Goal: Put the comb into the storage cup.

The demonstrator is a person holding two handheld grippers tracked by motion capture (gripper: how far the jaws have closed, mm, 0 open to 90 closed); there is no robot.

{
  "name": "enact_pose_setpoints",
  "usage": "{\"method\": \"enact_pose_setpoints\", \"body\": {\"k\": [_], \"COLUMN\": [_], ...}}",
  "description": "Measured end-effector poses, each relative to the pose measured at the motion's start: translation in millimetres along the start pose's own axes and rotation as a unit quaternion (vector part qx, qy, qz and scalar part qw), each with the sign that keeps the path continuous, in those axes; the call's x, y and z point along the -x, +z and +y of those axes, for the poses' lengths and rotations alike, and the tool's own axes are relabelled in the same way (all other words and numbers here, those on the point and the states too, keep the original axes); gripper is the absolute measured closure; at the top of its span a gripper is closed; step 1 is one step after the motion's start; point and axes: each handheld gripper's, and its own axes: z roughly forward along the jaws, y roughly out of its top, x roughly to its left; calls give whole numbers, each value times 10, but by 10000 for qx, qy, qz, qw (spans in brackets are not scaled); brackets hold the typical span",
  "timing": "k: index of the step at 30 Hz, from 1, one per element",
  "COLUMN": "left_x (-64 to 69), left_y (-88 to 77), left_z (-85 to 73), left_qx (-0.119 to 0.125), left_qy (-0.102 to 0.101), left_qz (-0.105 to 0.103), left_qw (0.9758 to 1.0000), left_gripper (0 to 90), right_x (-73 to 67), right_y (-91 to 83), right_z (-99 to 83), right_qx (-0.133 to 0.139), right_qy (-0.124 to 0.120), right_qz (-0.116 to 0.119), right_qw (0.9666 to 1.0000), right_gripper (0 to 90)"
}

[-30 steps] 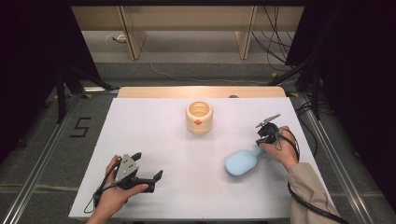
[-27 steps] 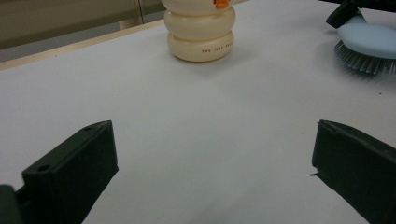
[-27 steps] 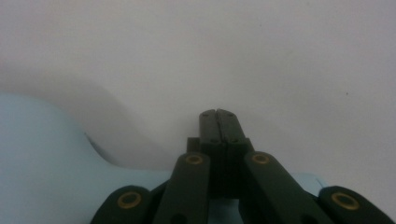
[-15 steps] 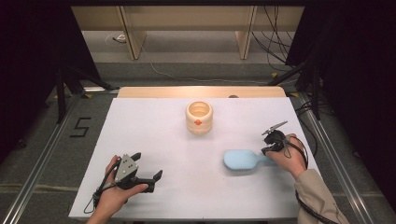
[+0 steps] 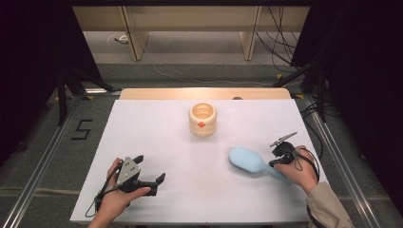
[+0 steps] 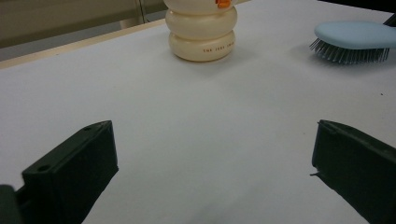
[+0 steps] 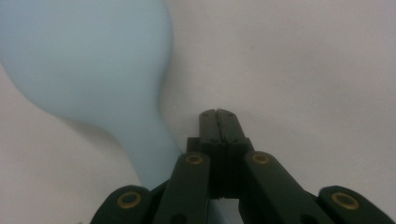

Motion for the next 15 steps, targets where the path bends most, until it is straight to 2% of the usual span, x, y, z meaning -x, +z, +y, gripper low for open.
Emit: {"method": "enact_pose_setpoints", "body": {"k": [15], "left_x": [1], "left_y": [-2], "left_z": [2], "left_qx": [8], "left_qy": [4], "left_qz": [-1], "left_qw": [10000], "left_gripper": [0], "right_x": [-132], "right_y": [-55], "right_z": [-104], "right_qx": [-91], "right_qy": [-146], "right_qz": [-13], "right_qw": [9999], "right_gripper": [900]}}
